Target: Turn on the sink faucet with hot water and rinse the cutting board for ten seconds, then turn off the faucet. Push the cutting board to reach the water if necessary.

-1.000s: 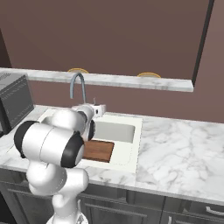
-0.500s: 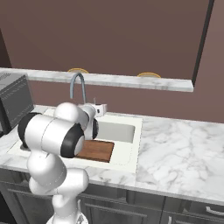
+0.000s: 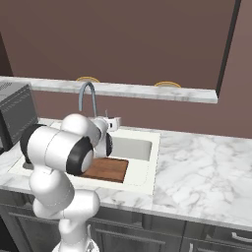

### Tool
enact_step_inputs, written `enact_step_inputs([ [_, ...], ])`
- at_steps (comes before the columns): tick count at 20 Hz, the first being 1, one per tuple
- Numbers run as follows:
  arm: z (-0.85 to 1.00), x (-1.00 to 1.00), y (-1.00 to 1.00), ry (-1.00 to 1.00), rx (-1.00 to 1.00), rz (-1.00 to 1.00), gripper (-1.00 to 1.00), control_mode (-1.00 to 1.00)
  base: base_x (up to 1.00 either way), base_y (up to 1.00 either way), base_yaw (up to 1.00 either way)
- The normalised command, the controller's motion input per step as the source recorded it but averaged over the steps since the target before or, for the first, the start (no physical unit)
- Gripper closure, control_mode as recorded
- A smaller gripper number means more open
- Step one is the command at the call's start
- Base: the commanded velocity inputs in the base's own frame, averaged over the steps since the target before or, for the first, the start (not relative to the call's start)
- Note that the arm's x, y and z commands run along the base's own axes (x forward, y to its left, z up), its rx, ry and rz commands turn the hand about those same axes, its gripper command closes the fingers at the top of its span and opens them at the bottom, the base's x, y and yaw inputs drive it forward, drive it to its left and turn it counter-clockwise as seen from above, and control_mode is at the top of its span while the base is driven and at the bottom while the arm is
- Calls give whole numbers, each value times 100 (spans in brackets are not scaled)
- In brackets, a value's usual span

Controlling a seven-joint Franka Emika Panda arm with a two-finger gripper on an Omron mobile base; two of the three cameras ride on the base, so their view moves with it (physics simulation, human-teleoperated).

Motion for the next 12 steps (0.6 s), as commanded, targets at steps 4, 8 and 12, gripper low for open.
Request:
enact_step_inputs([
  [4,0,2,10,0,0,-3,-100,-100,0,0,0],
  [8,0,8,19,0,0,-5,-100,-100,0,0,0],
  [12,0,7,20,0,0,-5,-100,-100,0,0,0],
])
